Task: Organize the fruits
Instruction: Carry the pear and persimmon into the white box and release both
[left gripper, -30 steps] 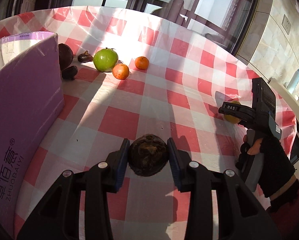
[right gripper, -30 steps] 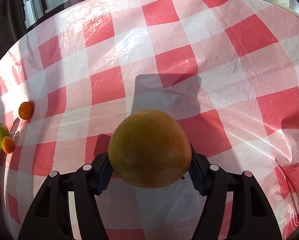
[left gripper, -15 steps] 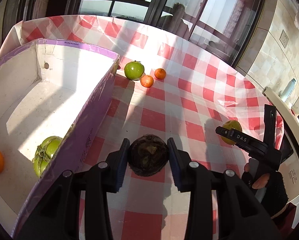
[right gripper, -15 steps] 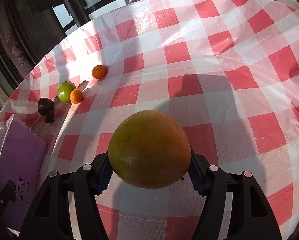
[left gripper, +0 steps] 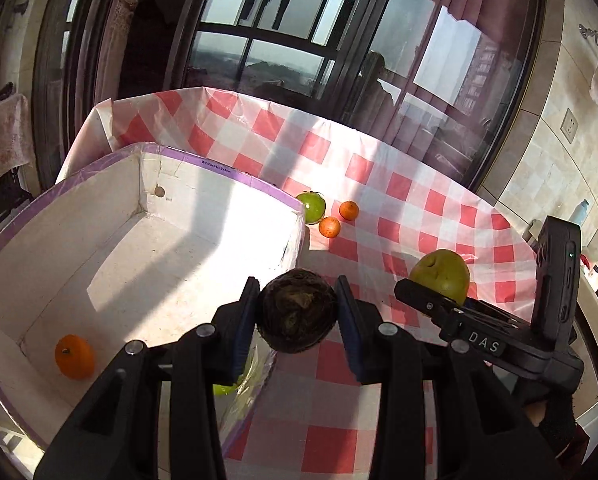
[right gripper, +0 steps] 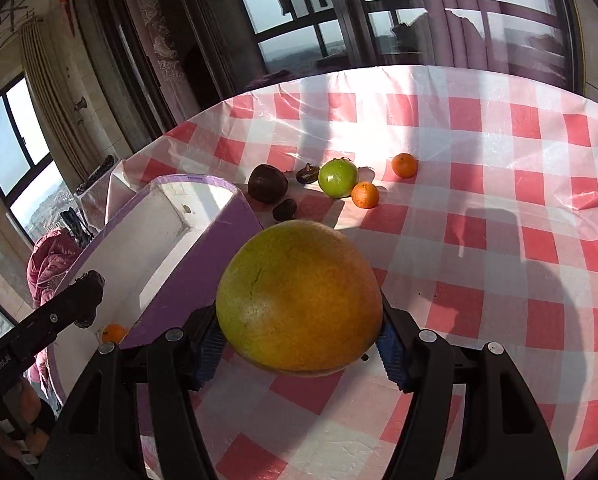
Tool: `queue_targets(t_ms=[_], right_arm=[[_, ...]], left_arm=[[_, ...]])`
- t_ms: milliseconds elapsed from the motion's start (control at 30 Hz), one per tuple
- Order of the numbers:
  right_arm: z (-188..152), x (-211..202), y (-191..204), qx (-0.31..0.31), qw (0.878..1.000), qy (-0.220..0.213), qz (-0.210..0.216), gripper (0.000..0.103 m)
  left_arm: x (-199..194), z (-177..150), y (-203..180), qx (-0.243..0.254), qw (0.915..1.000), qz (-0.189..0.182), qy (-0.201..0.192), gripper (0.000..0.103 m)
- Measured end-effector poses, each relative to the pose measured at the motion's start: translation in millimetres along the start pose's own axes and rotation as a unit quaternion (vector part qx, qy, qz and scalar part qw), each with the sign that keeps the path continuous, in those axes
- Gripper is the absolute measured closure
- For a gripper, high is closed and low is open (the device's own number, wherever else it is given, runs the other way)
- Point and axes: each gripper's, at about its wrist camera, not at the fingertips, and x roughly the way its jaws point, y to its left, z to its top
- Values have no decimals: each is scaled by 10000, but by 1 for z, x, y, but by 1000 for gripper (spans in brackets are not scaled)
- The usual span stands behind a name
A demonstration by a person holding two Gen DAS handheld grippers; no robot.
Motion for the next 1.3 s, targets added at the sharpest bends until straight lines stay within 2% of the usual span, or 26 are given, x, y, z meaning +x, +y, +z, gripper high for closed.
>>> queue_targets(t_ms=[133, 267, 367, 500, 633, 767, 867, 933, 1033, 1100, 1133, 1200, 1300], right_arm=[[7, 8, 54, -554, 9981, 73, 262, 39], [13, 21, 105, -1250, 9914, 223, 334, 39], [16, 42, 139, -1834, 9817, 494, 171, 39], [23, 89, 171, -2397, 9626, 1250, -192, 39], [24, 138, 194, -3109, 9253, 2055, -709, 39], [6, 179, 204, -3684, 8747, 2979, -1027, 40], [-4, 196, 202, -3883, 8511, 3339, -1159, 40], [-11, 203, 200, -3942, 8408, 3527, -1155, 40], [-12, 203, 197, -3967, 8352, 3644, -1104, 39], [-16, 205, 193, -3969, 8282, 3775, -1184, 40], [-16, 205, 190, -3922, 8281, 3812, -1232, 40], [-16, 202, 186, -3883, 8302, 3805, -1234, 40], [-12, 197, 179, -3710, 8405, 3774, -1161, 39]], left_arm=[[-3, 8, 38, -4, 9989, 449, 139, 65], [6, 18, 67, 367, 9933, 1003, 451, 65], [20, 23, 89, 807, 9824, 1426, 894, 65], [45, 23, 119, 1062, 9651, 1683, 1701, 65], [66, 19, 144, 995, 9512, 1708, 2369, 65], [80, 17, 159, 689, 9422, 1414, 2959, 63], [86, 15, 170, 477, 9358, 1289, 3246, 63], [88, 14, 175, 323, 9346, 1102, 3367, 63], [87, 13, 177, 297, 9313, 1161, 3439, 61], [86, 13, 178, 259, 9306, 1155, 3465, 48], [85, 14, 179, 213, 9313, 1145, 3451, 45], [82, 16, 181, 155, 9330, 1123, 3417, 42], [77, 16, 182, 144, 9345, 1153, 3364, 38]])
